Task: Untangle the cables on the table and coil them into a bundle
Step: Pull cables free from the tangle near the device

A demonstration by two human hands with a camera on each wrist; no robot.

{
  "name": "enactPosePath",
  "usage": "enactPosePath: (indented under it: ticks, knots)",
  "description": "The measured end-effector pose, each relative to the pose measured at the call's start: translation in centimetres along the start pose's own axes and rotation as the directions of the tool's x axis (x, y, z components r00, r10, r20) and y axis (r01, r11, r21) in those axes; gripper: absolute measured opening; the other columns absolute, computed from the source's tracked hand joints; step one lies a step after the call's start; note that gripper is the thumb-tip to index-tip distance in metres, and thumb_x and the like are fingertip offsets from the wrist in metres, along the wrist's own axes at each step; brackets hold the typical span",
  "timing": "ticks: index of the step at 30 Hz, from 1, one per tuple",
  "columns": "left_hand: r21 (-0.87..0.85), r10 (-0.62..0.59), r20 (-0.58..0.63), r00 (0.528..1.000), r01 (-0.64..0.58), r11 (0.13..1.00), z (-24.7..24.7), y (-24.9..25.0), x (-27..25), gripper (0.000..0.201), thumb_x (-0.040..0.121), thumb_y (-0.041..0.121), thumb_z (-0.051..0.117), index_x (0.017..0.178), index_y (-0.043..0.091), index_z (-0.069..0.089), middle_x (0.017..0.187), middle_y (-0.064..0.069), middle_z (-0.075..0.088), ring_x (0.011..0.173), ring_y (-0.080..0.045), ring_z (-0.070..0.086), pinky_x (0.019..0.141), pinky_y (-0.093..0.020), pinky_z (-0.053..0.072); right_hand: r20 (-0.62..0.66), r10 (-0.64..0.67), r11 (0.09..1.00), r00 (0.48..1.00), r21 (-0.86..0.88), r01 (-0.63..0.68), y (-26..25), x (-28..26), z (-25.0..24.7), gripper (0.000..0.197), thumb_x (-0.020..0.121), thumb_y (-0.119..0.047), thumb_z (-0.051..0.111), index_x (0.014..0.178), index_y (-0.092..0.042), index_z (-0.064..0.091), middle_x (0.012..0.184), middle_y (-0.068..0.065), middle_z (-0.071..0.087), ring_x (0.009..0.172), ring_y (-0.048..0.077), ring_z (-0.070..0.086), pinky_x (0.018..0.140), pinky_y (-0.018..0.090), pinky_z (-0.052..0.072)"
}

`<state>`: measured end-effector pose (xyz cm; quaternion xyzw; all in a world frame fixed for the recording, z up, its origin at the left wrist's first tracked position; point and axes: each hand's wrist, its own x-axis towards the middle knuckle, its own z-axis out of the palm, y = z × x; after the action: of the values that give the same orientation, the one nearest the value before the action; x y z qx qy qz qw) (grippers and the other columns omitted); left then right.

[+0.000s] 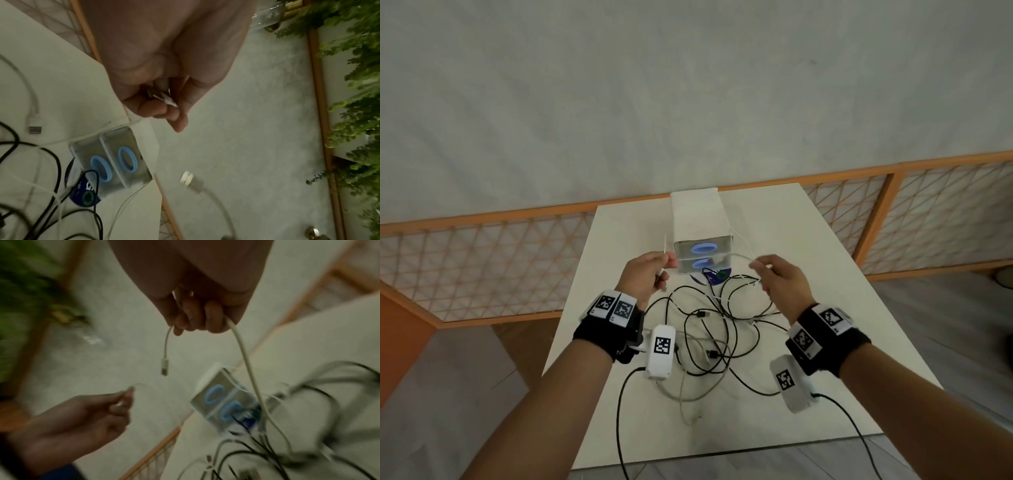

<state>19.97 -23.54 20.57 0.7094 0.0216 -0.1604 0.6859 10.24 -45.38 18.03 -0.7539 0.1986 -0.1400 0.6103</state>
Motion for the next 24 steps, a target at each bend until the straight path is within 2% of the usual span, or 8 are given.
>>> enactPosePath:
  ticks: [5, 9, 12, 14, 16, 19, 22, 24]
  knots:
    - [-0.120, -0.016, 0.174, 0.985, 0.038, 0.992, 0.7, 0.6, -0.9, 0.021, 0.097, 0.010, 0.042, 0.088, 0.007, 0.062, 0.081, -0.008, 0.065, 0.053, -0.011, 0.048, 0.045, -0.017, 0.038, 0.319, -0.183, 0.977, 0.930, -0.043, 0.208, -4.8, -1.2, 1.8, 0.018, 0.089, -0.026, 0.062, 0.091, -0.014, 0.074, 0.050, -0.008, 0.046, 0.049, 0.005, 0.040, 0.053, 0.012, 0.035]
    - [-0.080, -0.061, 0.334, 0.941, 0.093, 0.992, 2.2, 1.1, -2.8, 0.022, 0.098, 0.016, 0.040, 0.085, 0.010, 0.057, 0.058, -0.001, 0.055, 0.044, -0.014, 0.050, 0.042, -0.019, 0.038, 0.298, -0.265, 0.922, 0.917, -0.198, 0.332, -5.5, -0.2, 2.4, 0.021, 0.090, -0.028, 0.059, 0.095, -0.014, 0.075, 0.054, -0.007, 0.053, 0.049, 0.002, 0.047, 0.058, 0.014, 0.037]
    - [0.000, -0.067, 0.297, 0.953, 0.070, 0.998, 3.2, 1.0, -3.4, 0.025, 0.098, 0.020, 0.038, 0.076, 0.013, 0.048, 0.052, 0.003, 0.030, 0.035, -0.008, 0.025, 0.040, -0.017, 0.015, 0.301, -0.323, 0.858, 0.897, -0.308, 0.412, -5.7, 0.7, 2.2, 0.025, 0.089, -0.029, 0.061, 0.112, -0.022, 0.069, 0.086, -0.006, 0.061, 0.064, -0.006, 0.053, 0.066, 0.008, 0.037]
    - [0.057, -0.051, 0.300, 0.952, 0.036, 0.998, 3.3, 1.2, -3.5, 0.026, 0.097, 0.023, 0.039, 0.073, 0.015, 0.044, 0.055, 0.002, 0.024, 0.036, -0.007, 0.017, 0.041, -0.018, 0.010, 0.392, -0.343, 0.795, 0.854, -0.364, 0.486, -5.3, 1.7, 2.0, 0.043, 0.084, -0.037, 0.064, 0.126, -0.033, 0.056, 0.111, -0.001, 0.052, 0.088, 0.007, 0.054, 0.085, 0.022, 0.038]
    - [0.082, -0.039, 0.353, 0.935, 0.011, 0.997, 3.2, 1.6, -3.7, 0.031, 0.098, 0.031, 0.039, 0.072, 0.017, 0.041, 0.055, 0.003, 0.023, 0.038, -0.007, 0.015, 0.042, -0.019, 0.010, 0.505, -0.301, 0.761, 0.809, -0.384, 0.523, -5.1, 2.6, 1.9, 0.048, 0.077, -0.047, 0.063, 0.123, -0.040, 0.054, 0.125, 0.000, 0.050, 0.111, 0.020, 0.050, 0.096, 0.035, 0.038]
    - [-0.060, 0.050, 0.410, 0.911, -0.028, 0.998, 2.7, 3.8, -4.0, 0.039, 0.098, 0.042, 0.037, 0.067, 0.019, 0.040, 0.049, 0.008, 0.028, 0.036, -0.005, 0.018, 0.036, -0.017, 0.014, 0.634, -0.094, 0.928, 0.768, -0.224, 0.298, -4.0, 2.2, 2.3, 0.014, 0.088, -0.018, 0.060, 0.099, -0.017, 0.069, 0.094, 0.009, 0.068, 0.096, 0.018, 0.060, 0.093, 0.030, 0.043]
    - [-0.357, 0.181, 0.388, 0.904, -0.034, 0.933, 1.7, 7.5, -4.3, 0.039, 0.099, 0.041, 0.032, 0.067, 0.020, 0.039, 0.042, 0.009, 0.029, 0.032, -0.002, 0.022, 0.036, -0.016, 0.015, 0.576, 0.075, 0.948, 0.814, -0.295, 0.122, 1.0, 1.7, 2.8, 0.023, 0.090, -0.014, 0.058, 0.074, -0.027, 0.069, 0.067, -0.003, 0.068, 0.090, 0.020, 0.064, 0.095, 0.032, 0.045]
    - [-0.492, 0.261, 0.342, 0.903, -0.065, 0.868, 0.9, 9.3, -4.5, 0.039, 0.099, 0.042, 0.030, 0.067, 0.022, 0.038, 0.041, 0.008, 0.030, 0.032, -0.002, 0.023, 0.038, -0.018, 0.013, 0.517, 0.253, 0.858, 0.818, -0.511, 0.058, 5.0, 1.7, 2.8, 0.019, 0.090, -0.022, 0.057, 0.078, -0.026, 0.071, 0.074, -0.002, 0.068, 0.094, 0.021, 0.064, 0.093, 0.029, 0.046]
